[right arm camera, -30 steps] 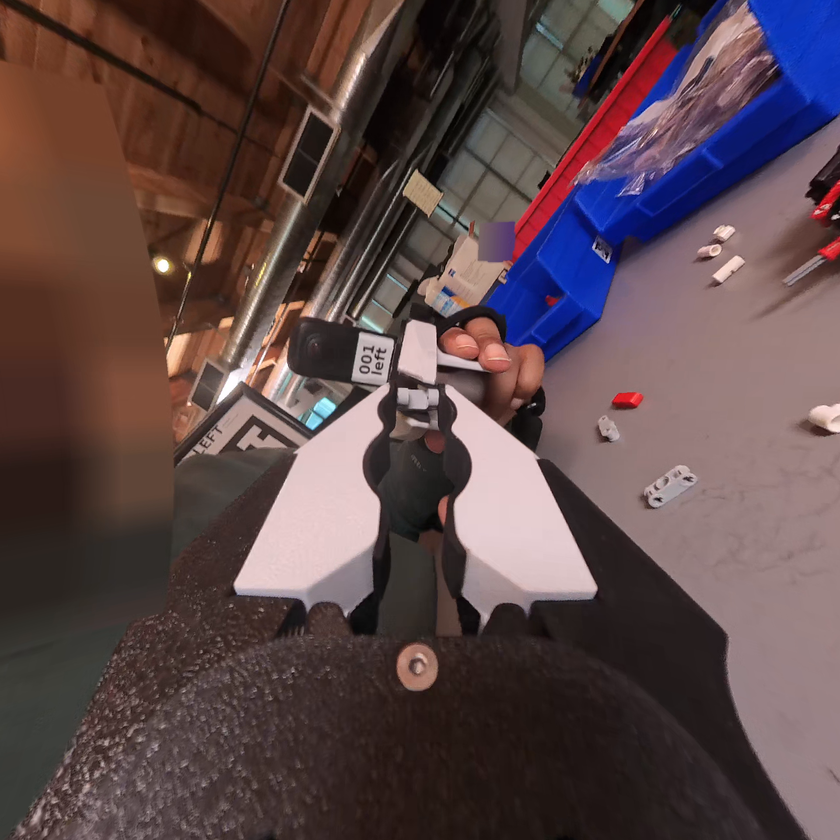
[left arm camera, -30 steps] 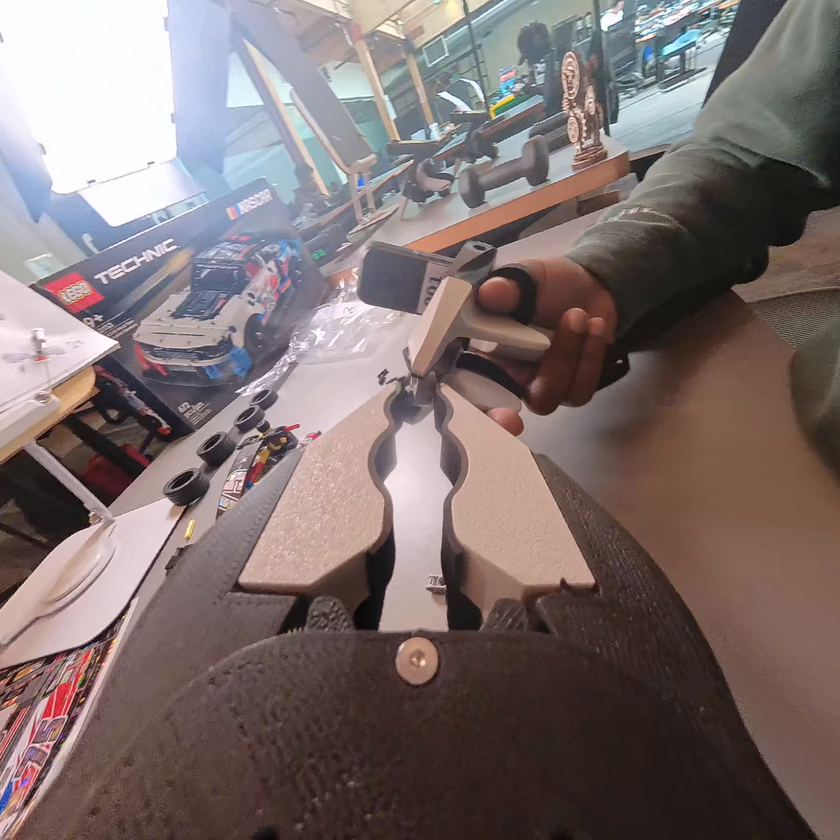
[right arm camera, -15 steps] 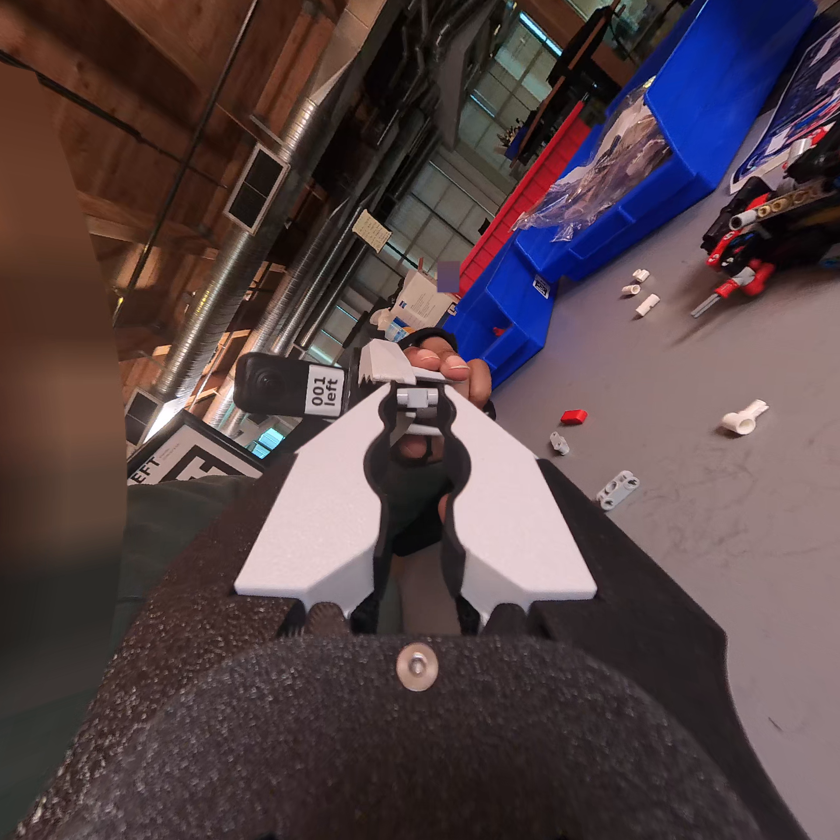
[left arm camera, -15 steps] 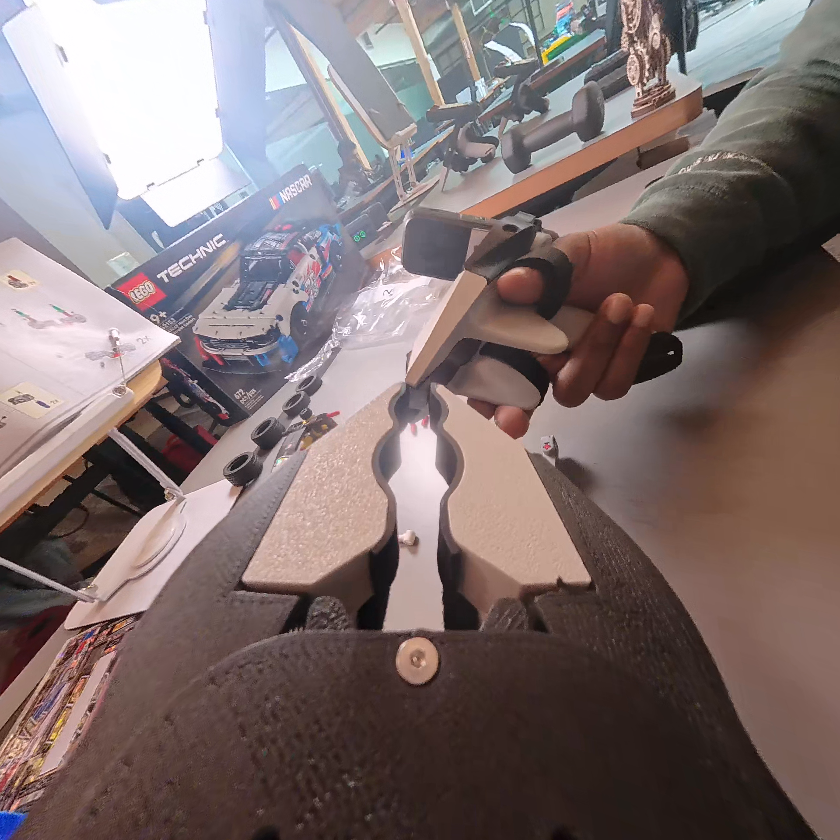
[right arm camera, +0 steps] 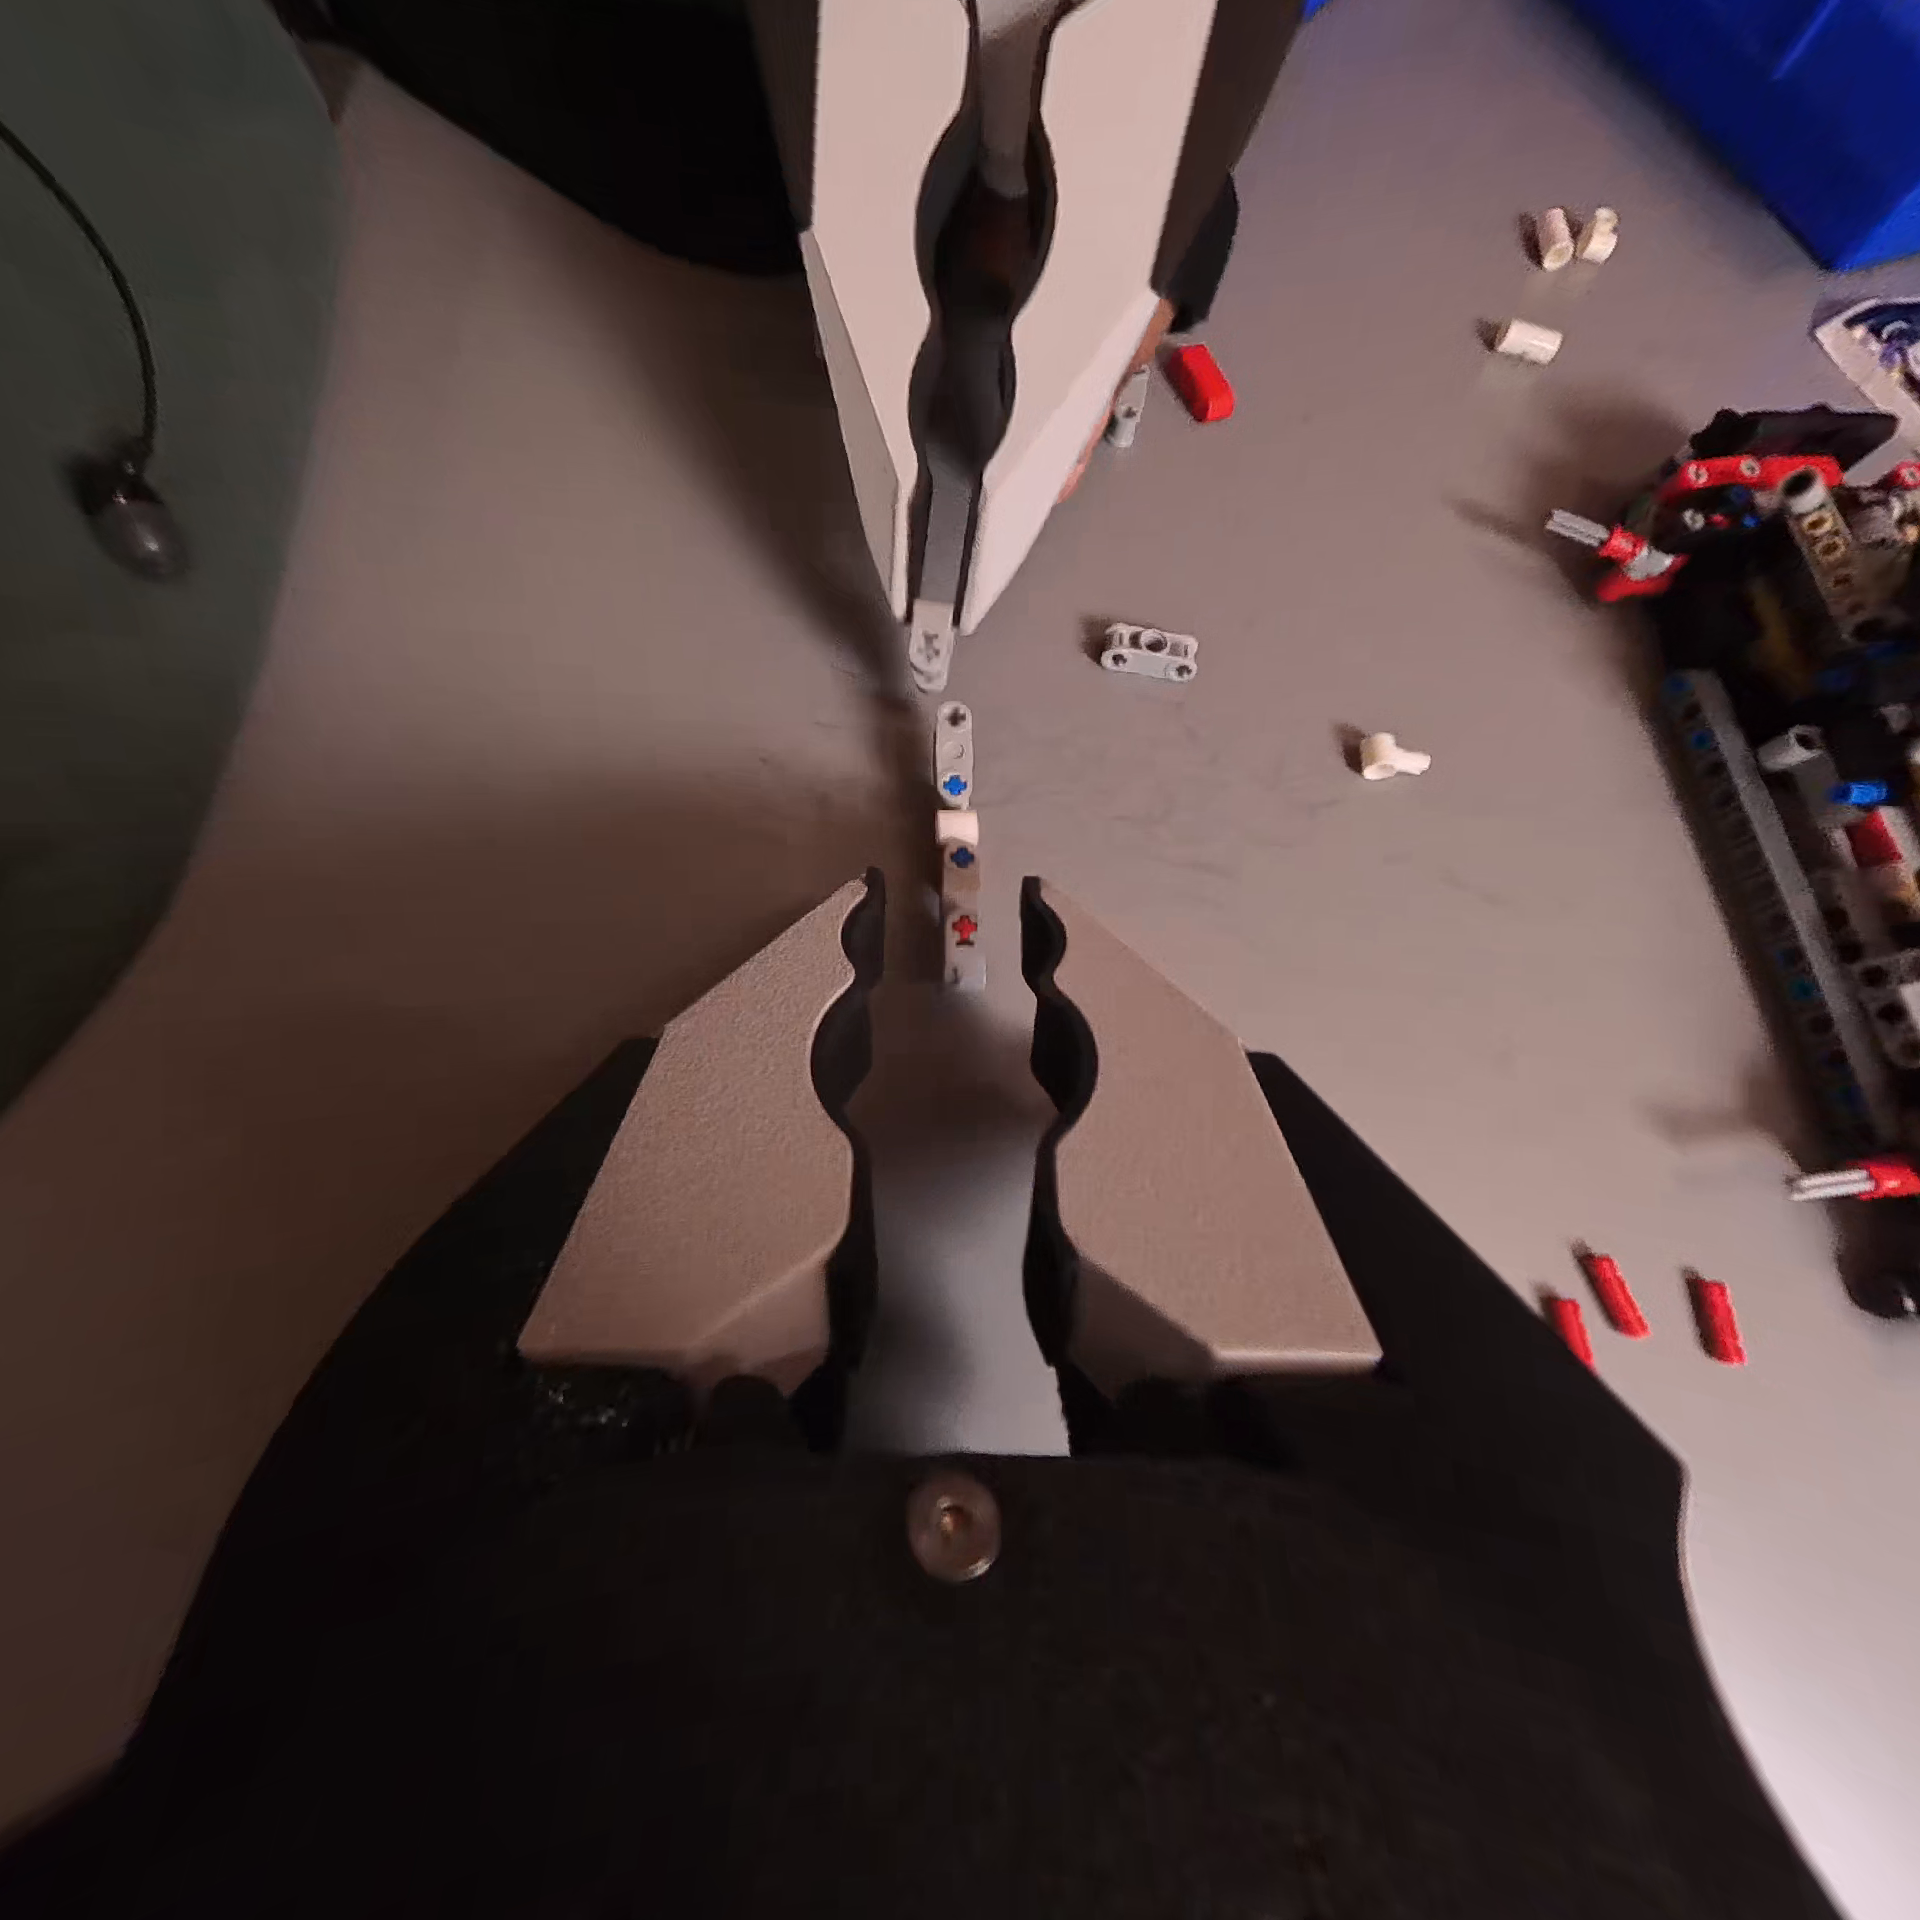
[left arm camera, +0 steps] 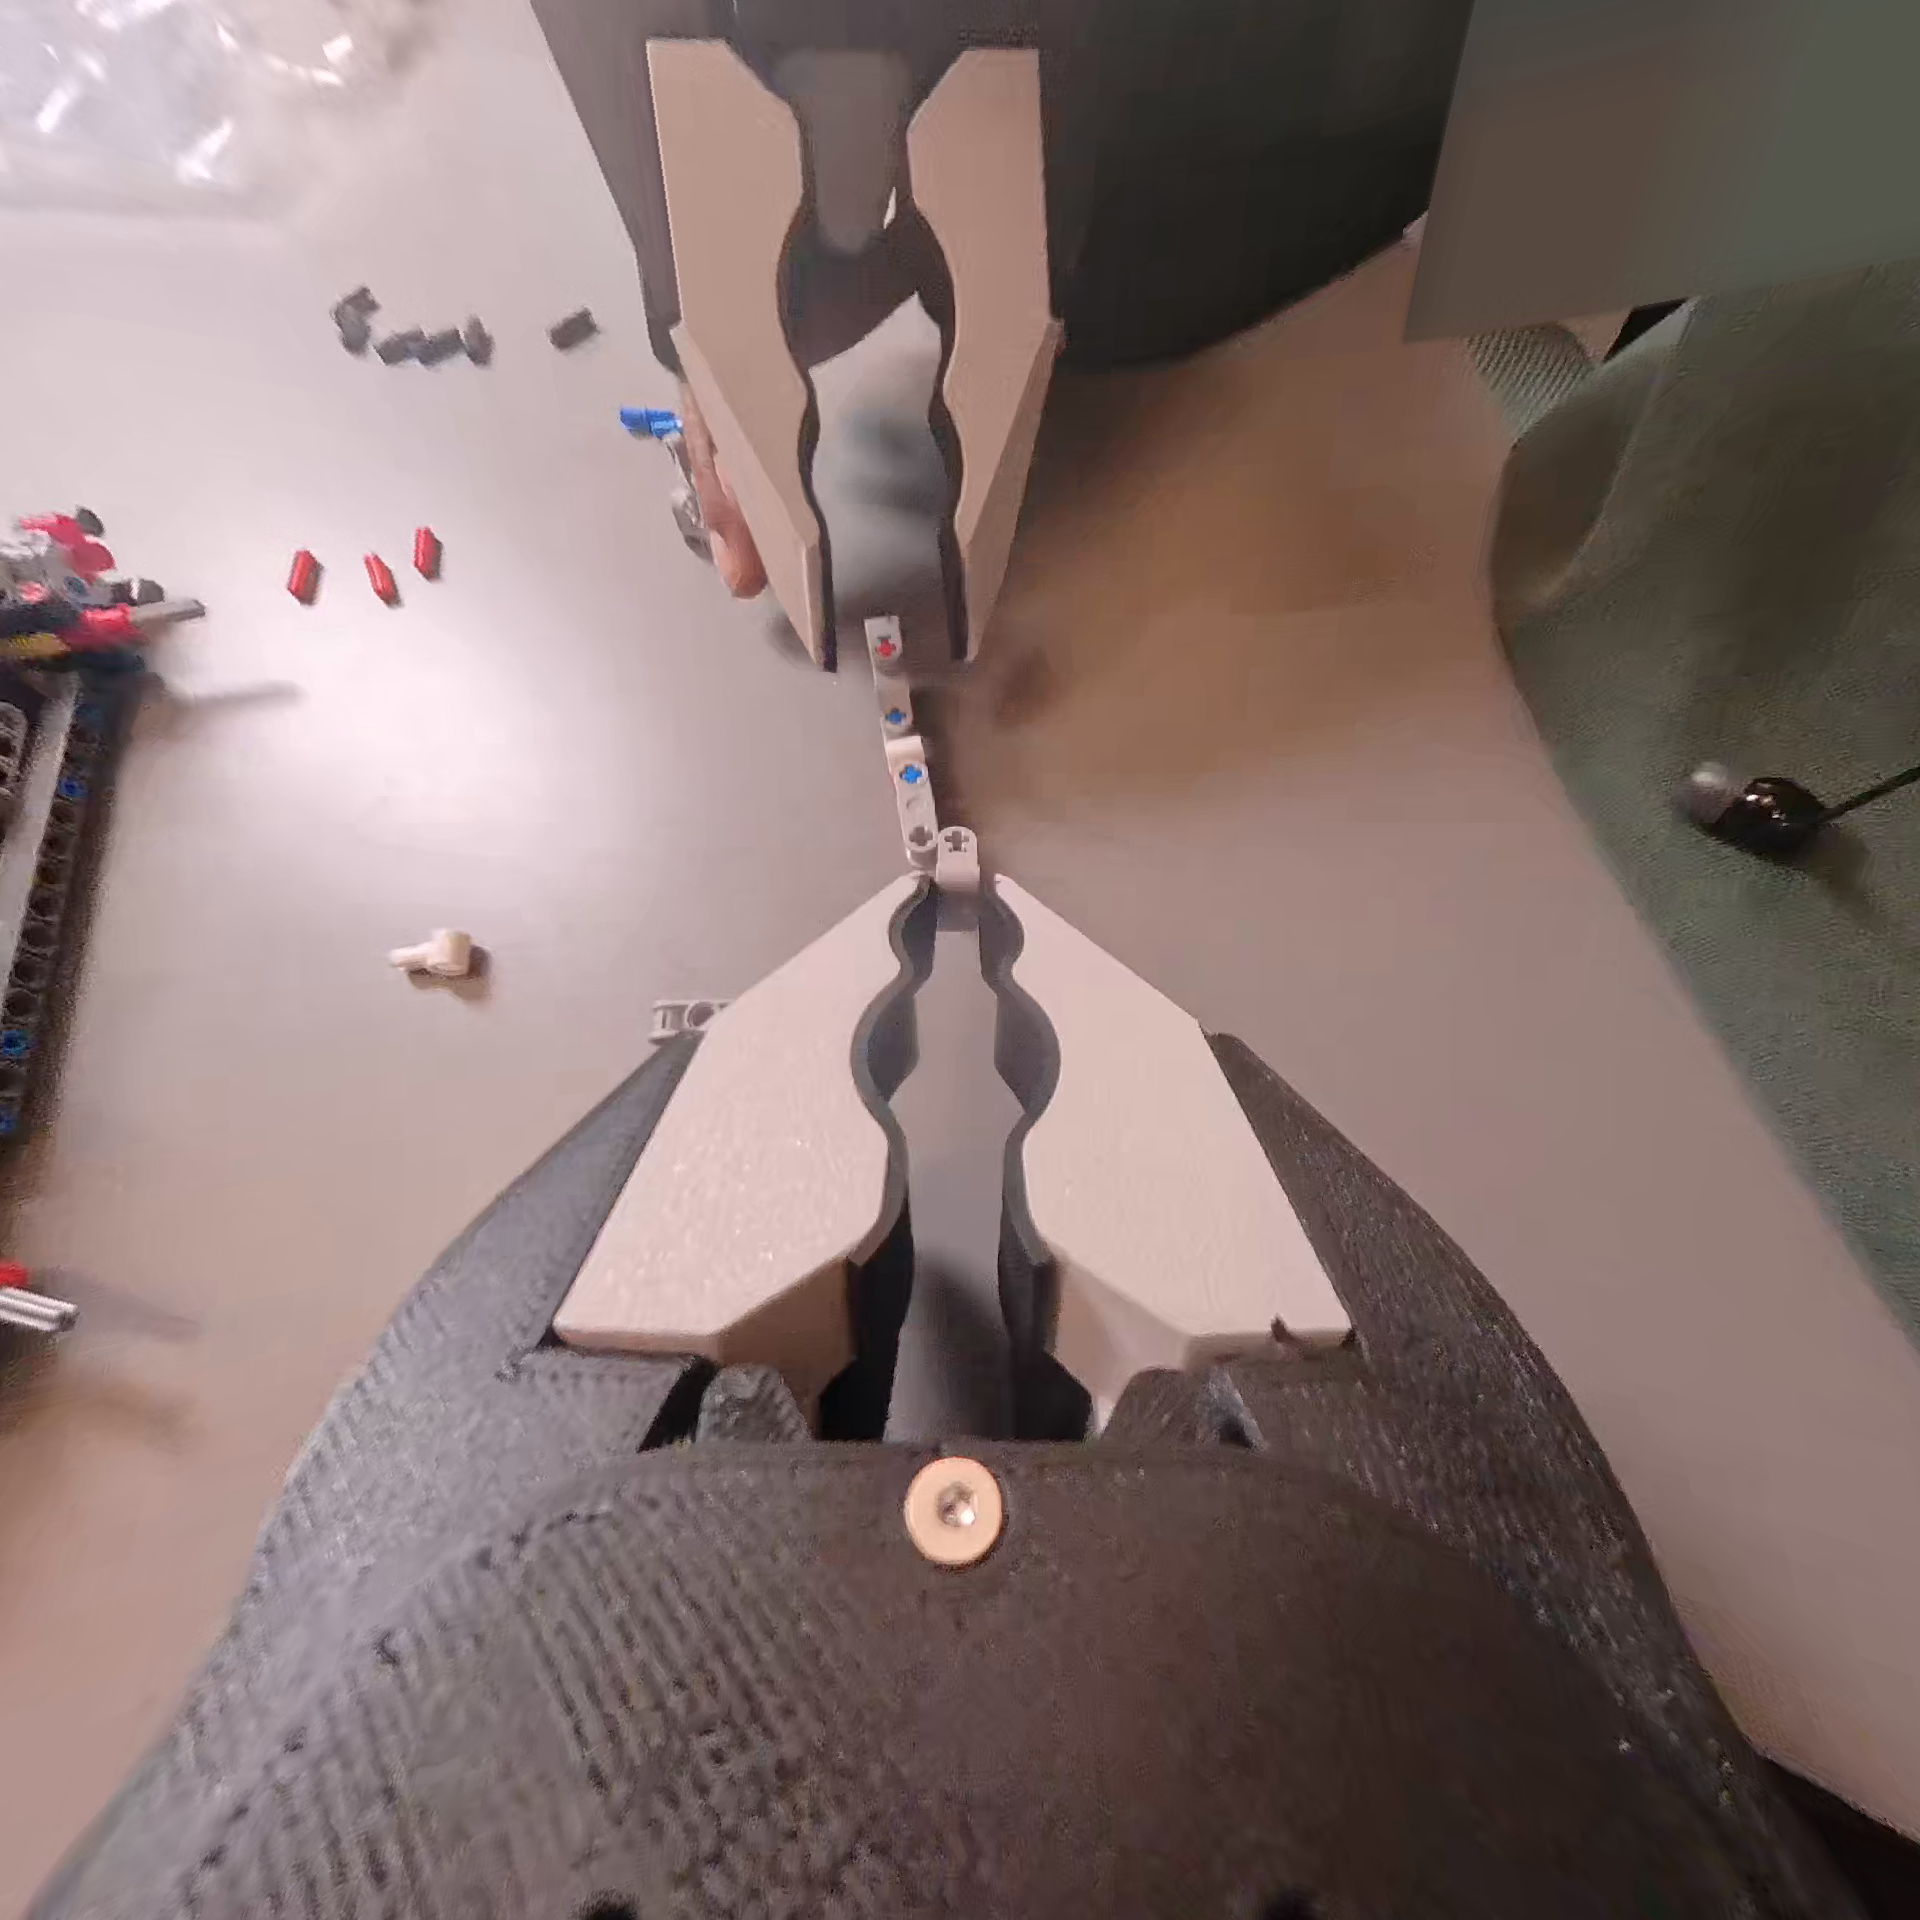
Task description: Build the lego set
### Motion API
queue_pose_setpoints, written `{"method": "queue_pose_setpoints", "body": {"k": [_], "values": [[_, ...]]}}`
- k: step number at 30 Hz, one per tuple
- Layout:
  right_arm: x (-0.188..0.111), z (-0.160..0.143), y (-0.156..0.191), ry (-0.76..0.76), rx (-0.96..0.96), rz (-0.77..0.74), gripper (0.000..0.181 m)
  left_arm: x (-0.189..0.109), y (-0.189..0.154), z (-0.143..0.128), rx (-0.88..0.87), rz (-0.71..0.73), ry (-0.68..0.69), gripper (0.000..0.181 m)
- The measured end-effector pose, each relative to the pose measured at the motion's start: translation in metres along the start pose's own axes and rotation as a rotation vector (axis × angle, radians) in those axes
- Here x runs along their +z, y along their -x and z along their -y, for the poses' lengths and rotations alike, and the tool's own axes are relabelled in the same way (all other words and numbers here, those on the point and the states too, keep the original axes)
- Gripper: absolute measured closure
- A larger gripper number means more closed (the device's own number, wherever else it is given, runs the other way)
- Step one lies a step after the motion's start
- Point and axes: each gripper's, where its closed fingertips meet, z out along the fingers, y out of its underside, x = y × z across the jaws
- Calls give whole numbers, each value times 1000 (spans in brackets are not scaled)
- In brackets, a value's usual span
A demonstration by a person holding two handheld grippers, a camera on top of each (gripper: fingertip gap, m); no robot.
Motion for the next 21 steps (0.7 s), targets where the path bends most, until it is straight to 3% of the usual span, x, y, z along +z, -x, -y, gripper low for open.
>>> {"method": "queue_pose_setpoints", "body": {"k": [5,10,13,21], "values": [[14,3,0,49,-46,-6,152,4,1,-7,-12,2,32,175],[24,-3,1,114,-80,-11,173,5,3,-8,-10,14,42,175],[24,-1,2,103,-62,-14,176,3,6,-7,-22,28,28,175],[0,28,-2,-160,185,88,176,-24,21,35,-307,-31,-286,175]]}}
